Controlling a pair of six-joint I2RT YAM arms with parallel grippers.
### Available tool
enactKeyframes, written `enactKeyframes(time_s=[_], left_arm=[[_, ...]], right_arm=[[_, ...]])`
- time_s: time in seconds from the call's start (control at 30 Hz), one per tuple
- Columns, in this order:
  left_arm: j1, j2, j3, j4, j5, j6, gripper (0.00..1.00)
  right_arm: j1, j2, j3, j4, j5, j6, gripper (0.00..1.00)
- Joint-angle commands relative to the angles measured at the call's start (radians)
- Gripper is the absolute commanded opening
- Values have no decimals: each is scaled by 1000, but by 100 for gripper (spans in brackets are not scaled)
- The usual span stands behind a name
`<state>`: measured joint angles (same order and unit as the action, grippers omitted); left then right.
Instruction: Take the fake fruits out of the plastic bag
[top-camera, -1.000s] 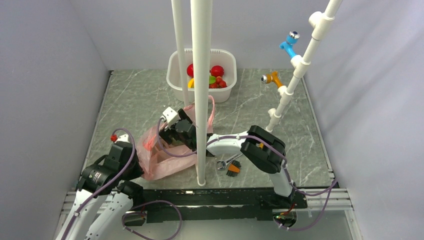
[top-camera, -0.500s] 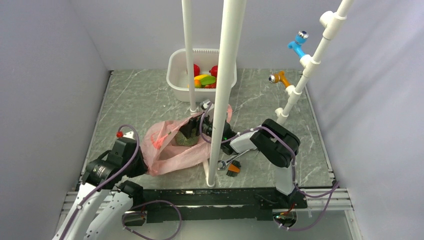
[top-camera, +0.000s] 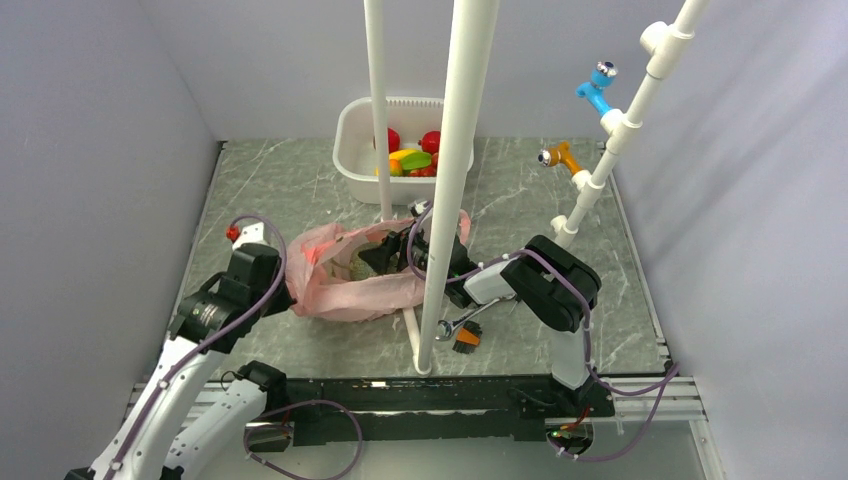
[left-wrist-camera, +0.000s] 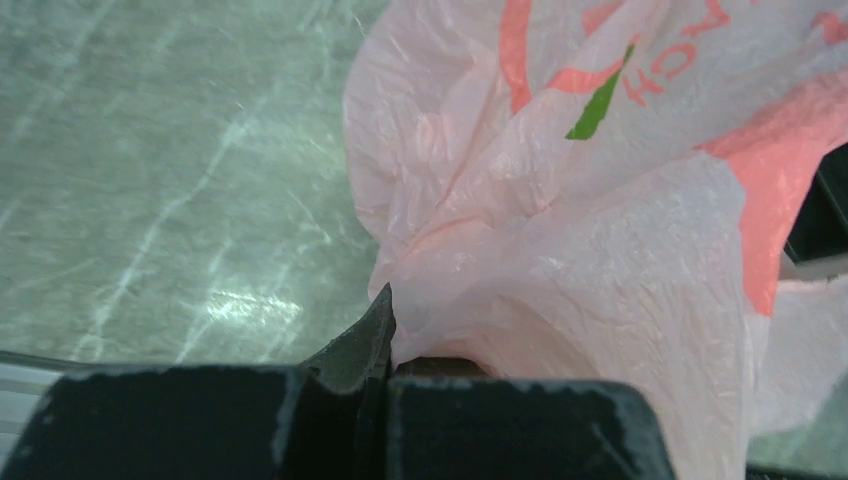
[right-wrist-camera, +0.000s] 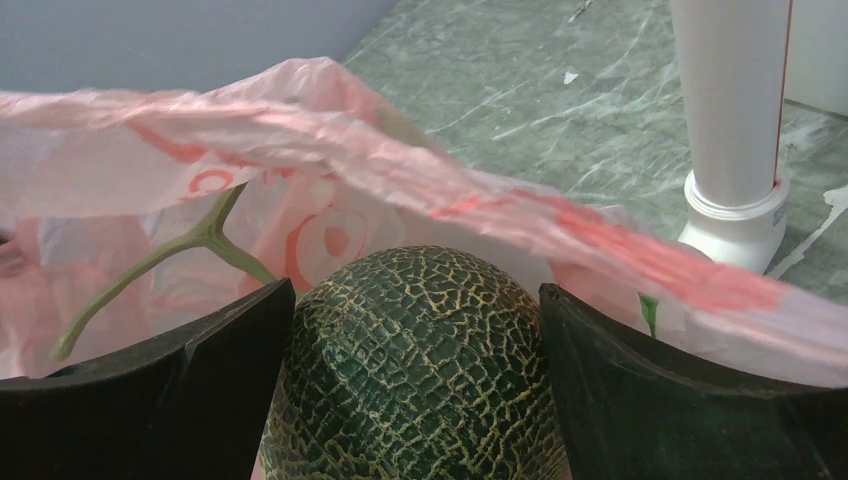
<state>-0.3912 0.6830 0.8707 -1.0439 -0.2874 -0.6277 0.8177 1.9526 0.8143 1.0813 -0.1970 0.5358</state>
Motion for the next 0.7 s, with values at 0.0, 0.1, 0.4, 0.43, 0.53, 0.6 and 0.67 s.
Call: enactKeyframes(time_s=[0.0,0.1,0.4,0.43,0.53,0.6,0.67], left_arm=[[5,69,46,122,-138,89,0],[26,130,48,143,-127,155,0],[87,289,18,312,37,282,0],[88,272,-3,356,42,292,0],[89,264,-39,372,42,292,0],[90,321,-30,273,47,239,0],[91,366,-43,206,85,178,0]], right_arm=[[0,55,-33,-218,-33,-39,90],[0,53,-45,-225,-27,-46,90],[22,44,-43,-271,-6,-90,89],[27,42,-42,-276,0,-97,89],[34,39,-38,-297,25,-100,89],[38,31,-41,-321,62,-100,90],[39,22,-41,-352,109,-98,90]])
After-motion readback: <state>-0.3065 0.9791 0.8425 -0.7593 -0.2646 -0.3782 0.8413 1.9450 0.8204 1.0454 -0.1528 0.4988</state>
